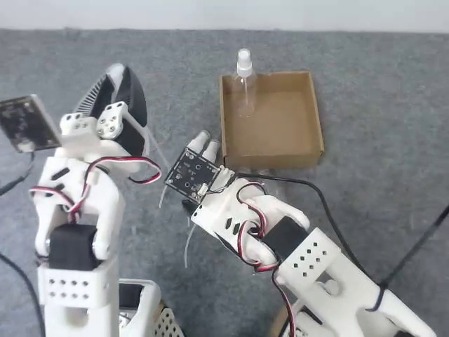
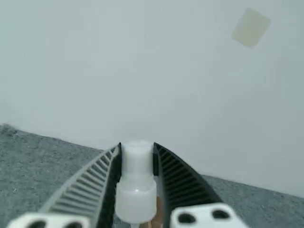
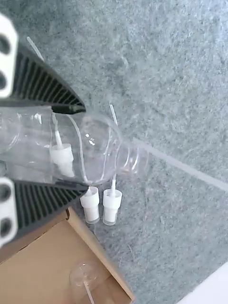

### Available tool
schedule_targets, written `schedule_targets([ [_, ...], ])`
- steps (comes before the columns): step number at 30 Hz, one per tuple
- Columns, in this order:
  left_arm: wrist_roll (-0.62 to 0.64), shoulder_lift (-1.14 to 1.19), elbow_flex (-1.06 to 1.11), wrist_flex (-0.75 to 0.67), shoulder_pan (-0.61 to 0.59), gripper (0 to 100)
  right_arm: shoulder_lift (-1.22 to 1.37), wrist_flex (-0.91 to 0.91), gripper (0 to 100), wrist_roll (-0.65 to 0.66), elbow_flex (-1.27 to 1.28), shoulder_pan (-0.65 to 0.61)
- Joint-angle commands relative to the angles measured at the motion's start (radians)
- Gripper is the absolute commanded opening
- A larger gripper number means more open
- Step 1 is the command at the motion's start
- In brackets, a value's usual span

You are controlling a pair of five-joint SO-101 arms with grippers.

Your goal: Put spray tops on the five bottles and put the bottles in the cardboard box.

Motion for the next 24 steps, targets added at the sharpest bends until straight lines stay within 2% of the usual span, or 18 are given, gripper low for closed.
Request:
schedule_targets([
  [1, -0.003, -0.009, 0.007, -0.029, 0.003, 1, -0.042, -0.016, 0.6, -0.012, -0.008, -0.005],
  [8, -0.002, -0.011, 0.062, -0.031, 0.005, 1, -0.042, -0.016, 0.6, -0.003, -0.008, -0.005],
  [17, -0.04, -0.011, -0.125, -0.035, -0.031, 1, -0.041, -0.019, 0.6, -0.003, -0.006, -0.002],
  [24, -0.043, -0.009, -0.073, -0.046, -0.025, 1, -0.042, -0.018, 0.6, -0.006, -0.006, -0.005],
])
